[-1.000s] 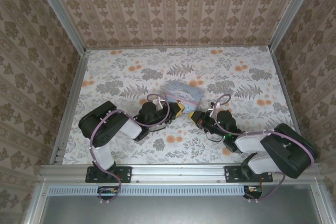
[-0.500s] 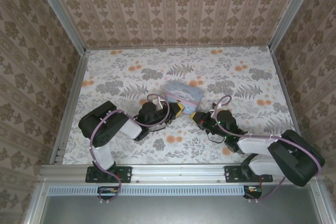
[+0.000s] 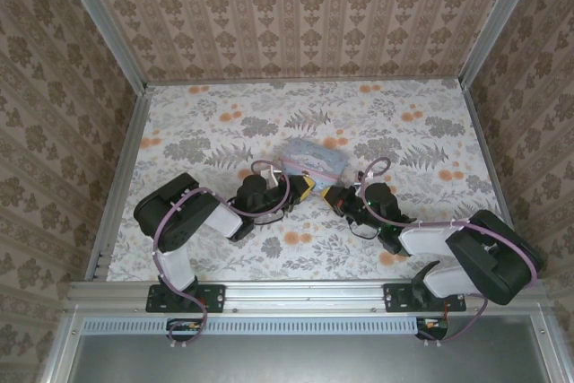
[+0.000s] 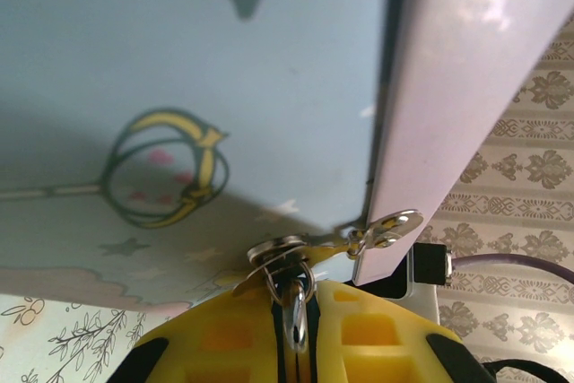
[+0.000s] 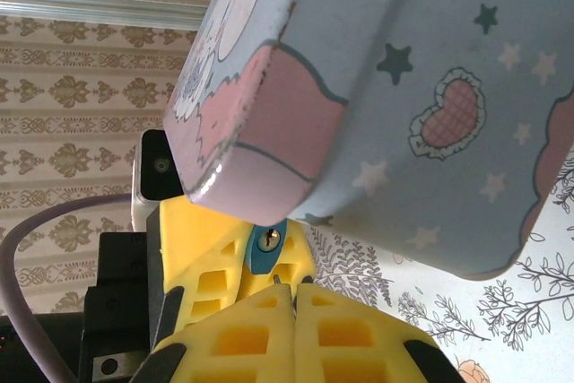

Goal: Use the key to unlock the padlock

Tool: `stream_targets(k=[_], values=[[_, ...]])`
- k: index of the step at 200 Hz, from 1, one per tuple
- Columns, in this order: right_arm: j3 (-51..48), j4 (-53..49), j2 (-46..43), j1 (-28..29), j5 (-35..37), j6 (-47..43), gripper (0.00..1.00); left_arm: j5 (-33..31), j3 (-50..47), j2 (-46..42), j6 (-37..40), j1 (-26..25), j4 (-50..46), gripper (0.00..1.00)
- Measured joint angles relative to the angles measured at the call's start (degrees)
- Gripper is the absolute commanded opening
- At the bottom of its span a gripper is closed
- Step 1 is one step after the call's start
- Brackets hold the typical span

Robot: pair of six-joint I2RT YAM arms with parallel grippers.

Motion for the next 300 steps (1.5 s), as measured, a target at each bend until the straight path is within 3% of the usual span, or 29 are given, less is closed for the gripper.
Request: stream_targets(k=[143, 300], values=[[1.64, 0.57, 3.78, 0.00, 0.00, 0.22, 0.00, -0.07, -1.20, -0.94, 0.00, -0.26, -0.04, 0.00], [2.16, -2.40, 1.05, -0.46, 0.04, 0.72, 0.00, -0.17, -1.46, -0.96, 0.07, -0.35, 0.00, 0.00]])
